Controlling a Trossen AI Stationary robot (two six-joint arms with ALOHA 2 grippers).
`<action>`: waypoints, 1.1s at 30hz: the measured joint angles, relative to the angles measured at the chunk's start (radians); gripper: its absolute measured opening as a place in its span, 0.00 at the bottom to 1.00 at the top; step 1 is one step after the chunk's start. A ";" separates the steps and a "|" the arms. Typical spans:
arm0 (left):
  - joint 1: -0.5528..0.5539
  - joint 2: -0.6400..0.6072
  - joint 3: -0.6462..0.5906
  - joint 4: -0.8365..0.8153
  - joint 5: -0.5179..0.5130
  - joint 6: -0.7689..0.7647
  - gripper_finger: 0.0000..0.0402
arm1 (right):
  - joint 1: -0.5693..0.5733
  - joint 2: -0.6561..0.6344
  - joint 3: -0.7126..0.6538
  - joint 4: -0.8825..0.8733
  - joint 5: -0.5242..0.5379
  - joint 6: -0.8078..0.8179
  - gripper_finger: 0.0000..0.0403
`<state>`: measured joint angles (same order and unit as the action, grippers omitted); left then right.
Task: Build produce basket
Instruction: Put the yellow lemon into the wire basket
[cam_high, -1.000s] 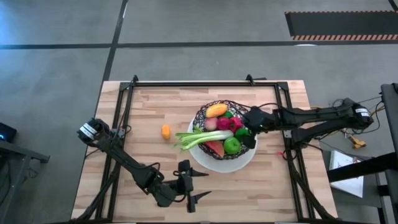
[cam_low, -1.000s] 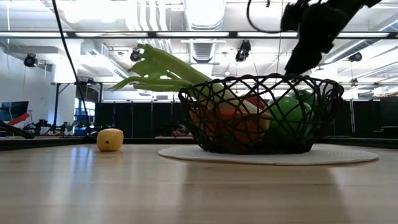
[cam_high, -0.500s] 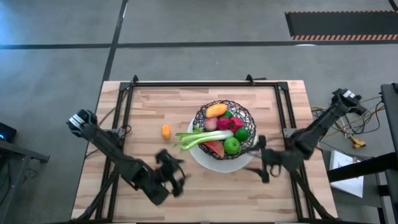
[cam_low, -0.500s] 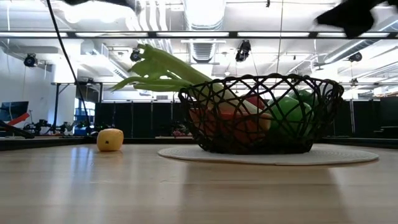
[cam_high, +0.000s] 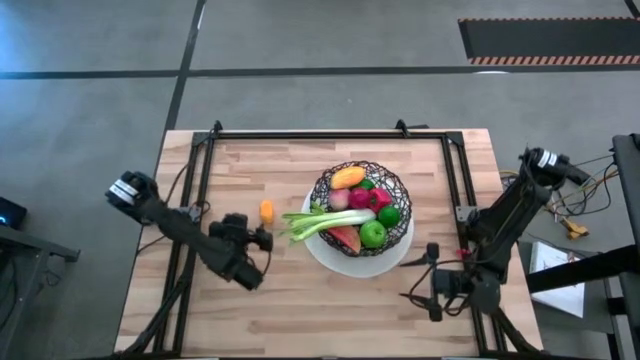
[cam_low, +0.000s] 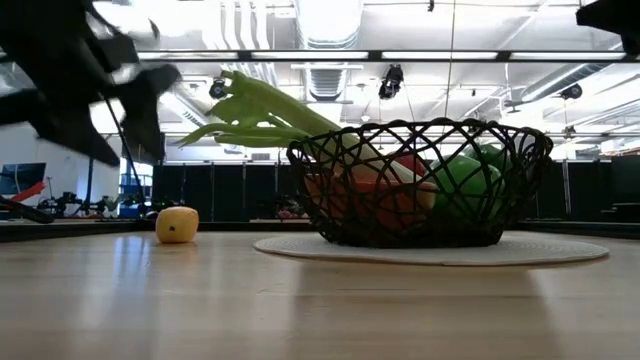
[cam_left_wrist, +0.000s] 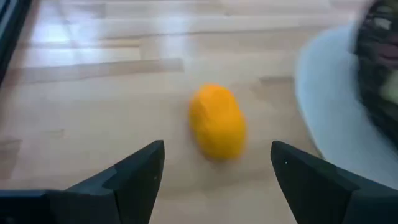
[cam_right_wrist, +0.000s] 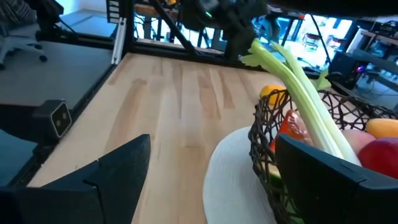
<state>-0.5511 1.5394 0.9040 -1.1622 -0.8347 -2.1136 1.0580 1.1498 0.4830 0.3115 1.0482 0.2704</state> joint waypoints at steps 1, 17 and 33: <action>0.026 0.000 -0.027 0.031 -0.007 0.004 0.69 | 0.000 0.009 0.006 0.002 0.000 -0.004 0.81; 0.398 0.010 -0.164 0.561 0.096 0.578 0.69 | 0.000 0.043 0.052 0.000 -0.001 -0.044 0.81; 0.348 0.026 -0.162 0.466 0.264 0.681 0.40 | 0.001 0.044 0.050 -0.026 -0.001 0.024 0.81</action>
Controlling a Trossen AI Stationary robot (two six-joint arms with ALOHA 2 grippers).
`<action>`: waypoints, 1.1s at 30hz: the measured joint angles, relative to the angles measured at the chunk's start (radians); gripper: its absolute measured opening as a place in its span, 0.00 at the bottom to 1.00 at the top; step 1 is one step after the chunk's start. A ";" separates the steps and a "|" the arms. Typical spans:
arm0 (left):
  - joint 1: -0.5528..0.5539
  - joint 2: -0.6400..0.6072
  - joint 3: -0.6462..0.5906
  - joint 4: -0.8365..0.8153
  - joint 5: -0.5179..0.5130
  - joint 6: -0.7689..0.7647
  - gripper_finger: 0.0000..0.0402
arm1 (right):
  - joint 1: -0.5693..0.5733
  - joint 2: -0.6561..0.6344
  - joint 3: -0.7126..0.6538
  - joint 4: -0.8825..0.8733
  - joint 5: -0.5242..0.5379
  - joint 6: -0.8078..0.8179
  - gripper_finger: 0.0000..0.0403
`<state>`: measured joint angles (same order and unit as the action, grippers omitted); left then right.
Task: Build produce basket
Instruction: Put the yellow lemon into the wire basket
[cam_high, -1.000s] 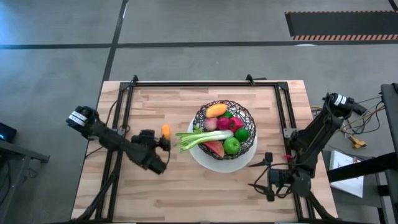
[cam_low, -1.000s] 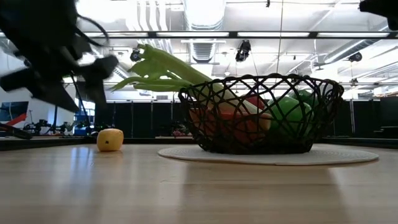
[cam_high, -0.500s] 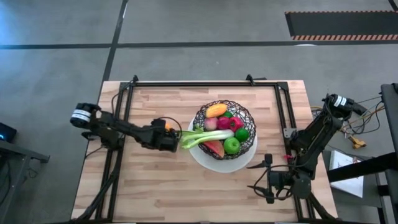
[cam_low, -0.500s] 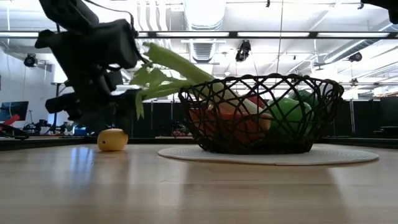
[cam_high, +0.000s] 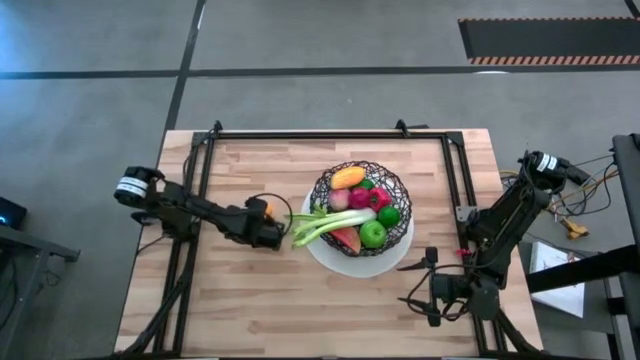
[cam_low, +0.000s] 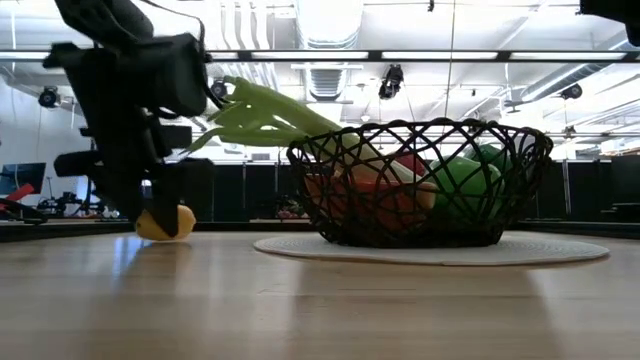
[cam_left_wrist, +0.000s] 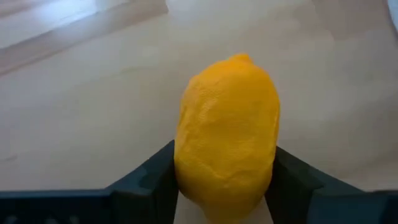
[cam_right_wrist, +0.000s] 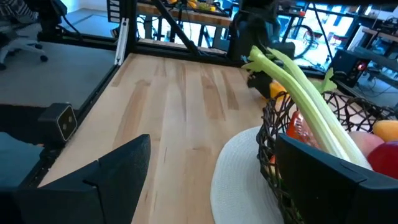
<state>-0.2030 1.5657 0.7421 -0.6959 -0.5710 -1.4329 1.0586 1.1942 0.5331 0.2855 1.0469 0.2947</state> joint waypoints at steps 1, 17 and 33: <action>-0.019 -0.006 0.008 -0.023 0.007 -0.002 0.40 | 0.002 0.000 0.000 -0.004 0.000 0.004 0.81; -0.513 -0.038 0.247 0.026 -0.129 0.050 0.40 | 0.008 0.119 -0.010 0.056 -0.209 0.047 0.81; -0.408 0.391 0.330 1.275 0.093 0.911 0.41 | -0.091 0.427 0.380 0.068 -0.212 -0.847 0.81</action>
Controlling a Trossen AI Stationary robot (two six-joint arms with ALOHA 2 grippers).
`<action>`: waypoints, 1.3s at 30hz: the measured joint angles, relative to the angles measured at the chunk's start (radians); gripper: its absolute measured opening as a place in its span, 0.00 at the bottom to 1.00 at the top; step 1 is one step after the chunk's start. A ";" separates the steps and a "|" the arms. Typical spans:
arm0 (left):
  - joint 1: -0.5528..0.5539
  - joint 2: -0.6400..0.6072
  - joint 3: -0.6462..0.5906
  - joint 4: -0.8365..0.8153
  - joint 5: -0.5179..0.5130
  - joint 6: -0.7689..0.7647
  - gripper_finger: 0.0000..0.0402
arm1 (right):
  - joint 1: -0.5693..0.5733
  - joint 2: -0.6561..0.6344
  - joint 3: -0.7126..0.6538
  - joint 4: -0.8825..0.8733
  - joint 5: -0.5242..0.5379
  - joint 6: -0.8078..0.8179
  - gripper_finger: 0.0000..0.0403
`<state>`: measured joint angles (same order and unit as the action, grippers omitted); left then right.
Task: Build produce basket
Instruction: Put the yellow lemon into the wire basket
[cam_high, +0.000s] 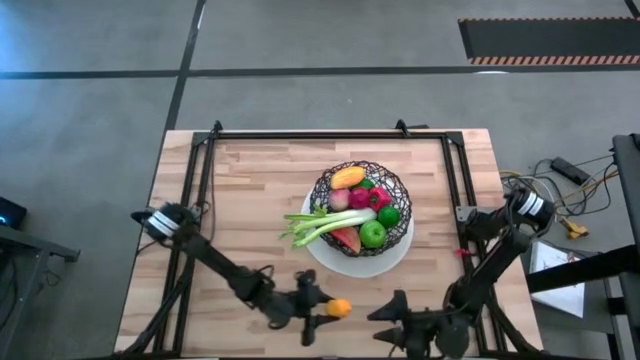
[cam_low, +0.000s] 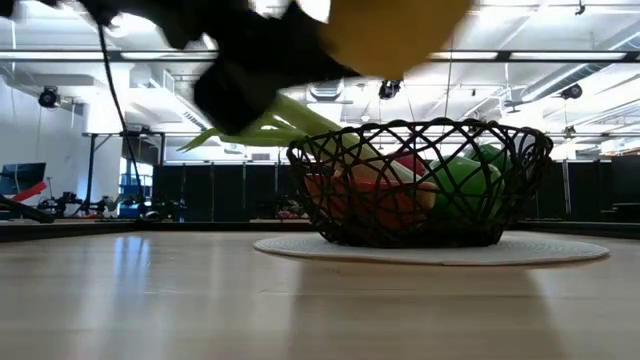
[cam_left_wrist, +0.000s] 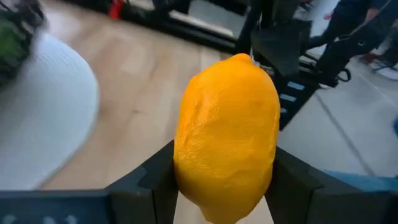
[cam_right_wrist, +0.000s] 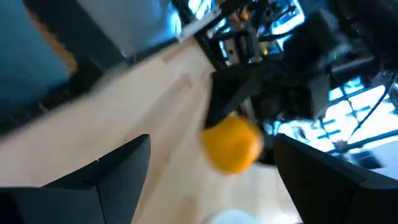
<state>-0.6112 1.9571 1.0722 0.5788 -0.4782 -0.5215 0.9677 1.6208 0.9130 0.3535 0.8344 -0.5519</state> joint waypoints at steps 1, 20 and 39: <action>0.014 0.020 0.017 0.000 0.038 -0.021 0.41 | -0.007 0.003 0.037 -0.081 0.002 -0.011 0.81; 0.100 0.077 0.106 -0.030 0.246 -0.049 0.41 | -0.138 0.221 0.398 -0.719 -0.085 0.150 0.72; 0.168 -0.045 0.110 -0.095 0.455 0.186 0.65 | -0.065 0.147 0.371 -1.017 -0.276 0.538 0.45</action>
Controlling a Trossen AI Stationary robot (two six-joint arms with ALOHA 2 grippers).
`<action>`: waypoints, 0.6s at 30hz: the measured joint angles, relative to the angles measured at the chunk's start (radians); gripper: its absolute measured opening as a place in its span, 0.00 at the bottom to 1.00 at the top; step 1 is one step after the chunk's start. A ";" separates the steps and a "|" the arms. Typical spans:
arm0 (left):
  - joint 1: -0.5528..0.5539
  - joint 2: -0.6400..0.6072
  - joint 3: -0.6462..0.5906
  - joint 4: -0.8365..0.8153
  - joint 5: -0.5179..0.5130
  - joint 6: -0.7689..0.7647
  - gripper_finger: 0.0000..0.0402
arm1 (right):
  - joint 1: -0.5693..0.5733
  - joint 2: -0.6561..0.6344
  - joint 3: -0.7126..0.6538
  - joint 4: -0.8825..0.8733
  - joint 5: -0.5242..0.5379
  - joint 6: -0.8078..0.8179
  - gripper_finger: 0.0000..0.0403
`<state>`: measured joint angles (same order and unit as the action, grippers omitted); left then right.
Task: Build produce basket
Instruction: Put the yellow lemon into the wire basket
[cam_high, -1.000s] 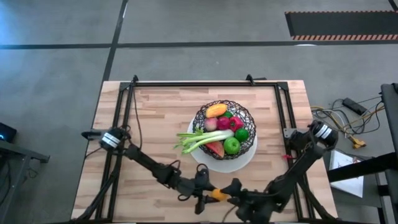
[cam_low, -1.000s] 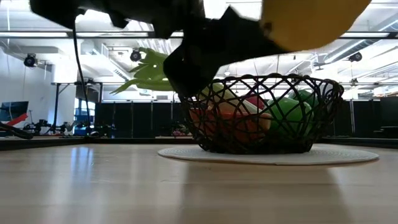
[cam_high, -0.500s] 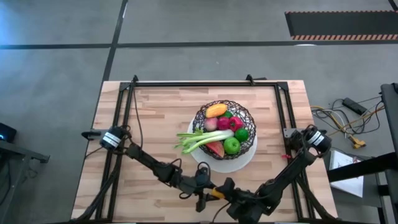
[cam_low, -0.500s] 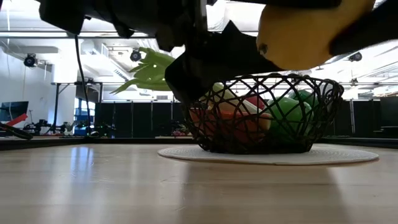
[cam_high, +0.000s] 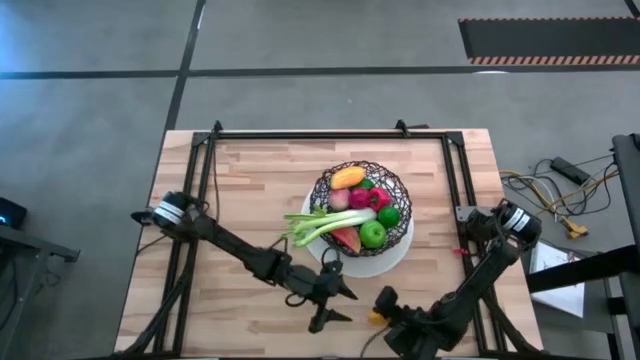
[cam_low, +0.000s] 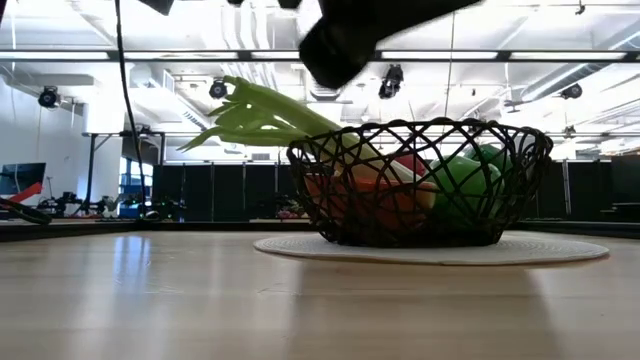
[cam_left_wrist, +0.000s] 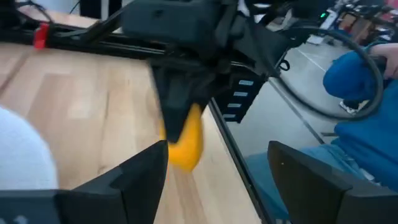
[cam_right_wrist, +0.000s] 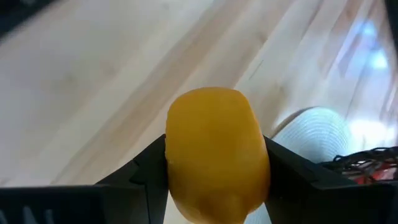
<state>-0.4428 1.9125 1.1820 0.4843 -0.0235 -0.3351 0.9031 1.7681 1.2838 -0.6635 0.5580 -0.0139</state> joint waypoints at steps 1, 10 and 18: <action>0.000 -0.025 0.000 -0.040 -0.006 -0.010 0.65 | 0.007 -0.013 -0.002 0.000 0.008 0.004 0.45; -0.101 -0.245 -0.010 -0.545 -0.475 -0.242 0.65 | -0.049 -0.244 -0.065 0.034 0.213 0.053 0.45; -0.214 -0.241 -0.028 -0.646 -0.780 -0.341 0.65 | -0.464 -0.393 -0.104 0.018 -0.041 0.179 0.45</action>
<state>-0.6571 1.6717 1.1537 -0.1614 -0.8035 -0.6765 0.4392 1.3747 1.1795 -0.6457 0.5166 0.1653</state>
